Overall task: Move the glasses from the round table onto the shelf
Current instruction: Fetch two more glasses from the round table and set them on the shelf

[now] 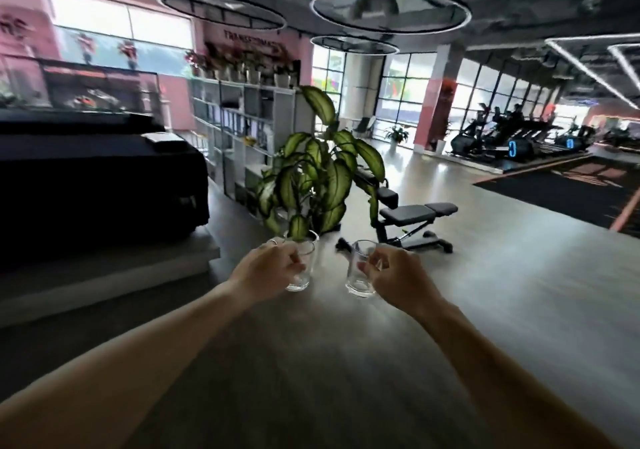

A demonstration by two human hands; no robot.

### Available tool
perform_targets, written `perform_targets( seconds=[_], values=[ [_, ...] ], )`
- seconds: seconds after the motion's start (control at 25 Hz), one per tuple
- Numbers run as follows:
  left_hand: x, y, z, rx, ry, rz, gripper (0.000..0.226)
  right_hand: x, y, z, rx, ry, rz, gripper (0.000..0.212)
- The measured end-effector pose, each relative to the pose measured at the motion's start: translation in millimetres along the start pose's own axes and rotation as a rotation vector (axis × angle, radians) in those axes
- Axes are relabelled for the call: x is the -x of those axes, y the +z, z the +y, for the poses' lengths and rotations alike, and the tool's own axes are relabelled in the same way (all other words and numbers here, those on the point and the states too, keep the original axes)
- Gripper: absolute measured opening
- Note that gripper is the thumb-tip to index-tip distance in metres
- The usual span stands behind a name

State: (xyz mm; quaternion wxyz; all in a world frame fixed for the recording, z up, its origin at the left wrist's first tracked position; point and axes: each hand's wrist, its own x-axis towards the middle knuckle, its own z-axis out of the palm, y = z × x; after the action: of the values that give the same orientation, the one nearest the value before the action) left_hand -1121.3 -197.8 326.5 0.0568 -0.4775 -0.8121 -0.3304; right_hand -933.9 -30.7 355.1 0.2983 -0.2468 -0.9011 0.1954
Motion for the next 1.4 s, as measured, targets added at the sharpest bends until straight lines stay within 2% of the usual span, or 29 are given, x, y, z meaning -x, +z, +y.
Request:
perform_targets(
  seconds=[0.12, 0.28, 0.6, 0.96, 1.24, 1.4],
  values=[
    [6.8, -47.0, -58.6, -0.088, -0.123, 0.045, 0.013, -51.0, 60.4, -43.3, -0.072, -0.116, -0.092, 0.023],
    [15.0, -105.9, -128.9, -0.185, -0.320, 0.183, 0.008, -118.3, 138.8, -109.2, -0.198, -0.305, -0.204, 0.025],
    [52.7, -193.2, -211.0, -0.334, -0.598, 0.393, 0.016, -196.5, 251.5, -246.0, -0.362, -0.605, -0.413, 0.019],
    [185.0, -301.7, -302.3, -0.500, -0.935, 0.552, 0.020, -151.9, 365.4, -441.3, -0.540, -0.891, -0.683, 0.018],
    [281.1, -412.8, -382.3, -0.624, -1.008, 0.622, 0.026, -104.3, 437.9, -606.0, -0.596, -1.029, -0.721, 0.021],
    [322.5, -471.8, -416.7, -0.664, -1.061, 0.678, 0.009, -86.3, 469.0, -688.7, -0.638, -1.083, -0.735, 0.022]
  ],
)
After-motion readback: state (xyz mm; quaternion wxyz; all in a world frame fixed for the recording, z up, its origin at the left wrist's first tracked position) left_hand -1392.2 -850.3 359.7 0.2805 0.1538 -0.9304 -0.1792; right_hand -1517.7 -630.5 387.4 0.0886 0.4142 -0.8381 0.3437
